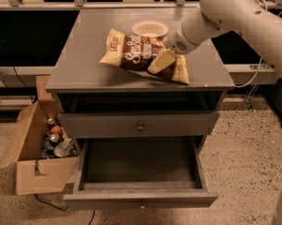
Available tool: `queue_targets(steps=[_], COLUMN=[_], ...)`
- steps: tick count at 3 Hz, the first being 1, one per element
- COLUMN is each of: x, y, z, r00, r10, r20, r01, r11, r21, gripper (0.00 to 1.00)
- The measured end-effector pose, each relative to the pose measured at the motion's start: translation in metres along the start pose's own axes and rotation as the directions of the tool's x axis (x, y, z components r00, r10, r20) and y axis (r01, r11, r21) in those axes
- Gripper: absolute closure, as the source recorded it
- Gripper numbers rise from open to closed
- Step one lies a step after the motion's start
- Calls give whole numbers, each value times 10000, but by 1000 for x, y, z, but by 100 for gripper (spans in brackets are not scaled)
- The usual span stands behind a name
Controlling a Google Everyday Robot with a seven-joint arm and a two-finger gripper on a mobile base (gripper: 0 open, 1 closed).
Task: Place brown chip bag into middle drawer
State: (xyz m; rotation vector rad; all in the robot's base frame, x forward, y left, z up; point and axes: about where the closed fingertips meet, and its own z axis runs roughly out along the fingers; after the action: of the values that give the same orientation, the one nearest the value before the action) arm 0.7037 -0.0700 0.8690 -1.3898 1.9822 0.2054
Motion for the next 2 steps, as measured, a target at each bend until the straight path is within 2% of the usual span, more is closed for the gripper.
queue_targets(steps=[1, 2], x=[-13, -31], y=[9, 25], z=[4, 3], r00=[9983, 9895], r10=[-52, -161], r20=[579, 1438], r01=[72, 293], r11=[9994, 9955], r21=[-347, -903], gripper=[47, 71])
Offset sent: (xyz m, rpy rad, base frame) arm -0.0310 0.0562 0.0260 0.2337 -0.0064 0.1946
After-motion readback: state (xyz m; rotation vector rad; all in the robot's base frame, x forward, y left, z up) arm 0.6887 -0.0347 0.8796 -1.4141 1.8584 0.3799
